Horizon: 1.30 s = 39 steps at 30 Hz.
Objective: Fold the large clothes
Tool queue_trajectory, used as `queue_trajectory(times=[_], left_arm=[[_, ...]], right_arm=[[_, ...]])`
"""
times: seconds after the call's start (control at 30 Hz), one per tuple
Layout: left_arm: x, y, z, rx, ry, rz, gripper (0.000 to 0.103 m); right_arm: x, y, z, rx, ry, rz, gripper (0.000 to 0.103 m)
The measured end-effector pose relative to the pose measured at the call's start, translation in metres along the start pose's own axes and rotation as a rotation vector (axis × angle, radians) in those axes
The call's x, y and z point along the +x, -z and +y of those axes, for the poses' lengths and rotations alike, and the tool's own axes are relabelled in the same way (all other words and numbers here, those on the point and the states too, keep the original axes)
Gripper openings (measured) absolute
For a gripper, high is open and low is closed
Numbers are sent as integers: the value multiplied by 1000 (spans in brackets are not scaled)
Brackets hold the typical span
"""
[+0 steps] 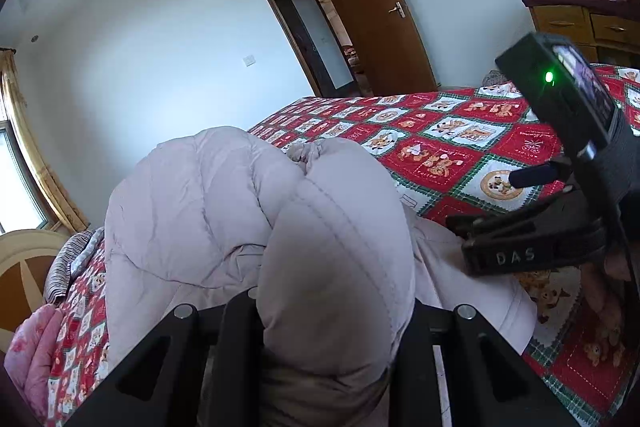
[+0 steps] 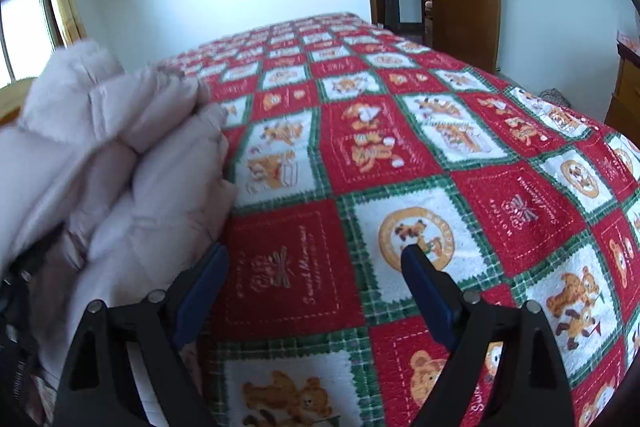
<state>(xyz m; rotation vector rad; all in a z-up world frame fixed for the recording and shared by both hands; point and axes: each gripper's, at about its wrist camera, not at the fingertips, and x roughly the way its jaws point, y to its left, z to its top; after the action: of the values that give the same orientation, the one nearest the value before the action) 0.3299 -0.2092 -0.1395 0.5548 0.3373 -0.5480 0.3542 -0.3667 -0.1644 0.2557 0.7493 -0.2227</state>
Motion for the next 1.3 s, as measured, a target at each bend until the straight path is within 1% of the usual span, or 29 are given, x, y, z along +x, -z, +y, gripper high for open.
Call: queue_trajectory(times=[0.07, 0.17, 0.2, 0.3, 0.37, 0.53, 0.63, 0.7, 0.77, 0.8, 0.83, 0.87, 0.9, 0.93, 0.97, 1.0, 1.03, 1.1, 1.13, 1.17, 1.23, 1.27, 1.3], left_arm=[[0, 0, -3, -4, 0, 2, 23], [-4, 0, -2, -11, -5, 2, 25], [-5, -1, -2, -11, -12, 5, 27], [-7, -3, -1, -25, -16, 5, 28], [-9, -4, 0, -39, -18, 6, 30], [-14, -11, 2, -56, -35, 16, 34], [-21, -19, 1, -64, -60, 18, 42], [-30, -25, 4, -84, -76, 5, 48], [-43, -34, 12, -126, -81, -17, 61], [-52, -37, 17, -146, -77, -40, 64], [-58, -39, 22, -161, -73, -60, 70], [-72, -42, 31, -190, -69, -100, 76], [-80, -44, 37, -204, -71, -124, 80], [-91, -45, 44, -219, -76, -159, 87], [-104, -46, 53, -230, -92, -197, 91], [-112, -46, 60, -231, -117, -224, 92], [-118, -45, 68, -228, -157, -243, 94], [-118, -37, 91, -226, -269, -245, 94], [-113, -31, 107, -239, -323, -231, 94], [-103, -21, 128, -267, -375, -198, 94], [-83, -1, 166, -347, -466, -131, 94], [-69, 15, 192, -419, -488, -85, 94], [-57, 26, 208, -460, -479, -54, 94]], right_arm=[[3, 3, -1, 4, -1, 11, 90], [8, 6, -2, -6, 31, 28, 90], [11, 6, -2, -7, 36, 35, 90], [17, 9, -2, -18, 68, 60, 91], [19, 10, -2, -30, 93, 63, 94], [24, 10, -2, -49, 144, 78, 97], [26, 10, -4, -42, 158, 81, 99], [27, 11, -4, -48, 161, 83, 100], [27, 11, -4, -47, 161, 82, 100], [27, 11, -4, -48, 161, 81, 101], [28, 11, -4, -48, 161, 81, 101], [28, 11, -4, -48, 160, 81, 101], [28, 12, -4, -47, 159, 82, 102], [28, 12, -4, -46, 158, 82, 102], [28, 12, -4, -45, 158, 82, 102], [28, 12, -4, -46, 159, 82, 102], [28, 12, -4, -47, 161, 82, 102], [29, 12, -4, -46, 159, 83, 102], [29, 12, -4, -45, 158, 84, 103], [29, 12, -4, -44, 157, 84, 103], [29, 12, -5, -43, 156, 83, 103], [29, 12, -5, -42, 154, 81, 103], [29, 12, -5, -41, 152, 80, 103]])
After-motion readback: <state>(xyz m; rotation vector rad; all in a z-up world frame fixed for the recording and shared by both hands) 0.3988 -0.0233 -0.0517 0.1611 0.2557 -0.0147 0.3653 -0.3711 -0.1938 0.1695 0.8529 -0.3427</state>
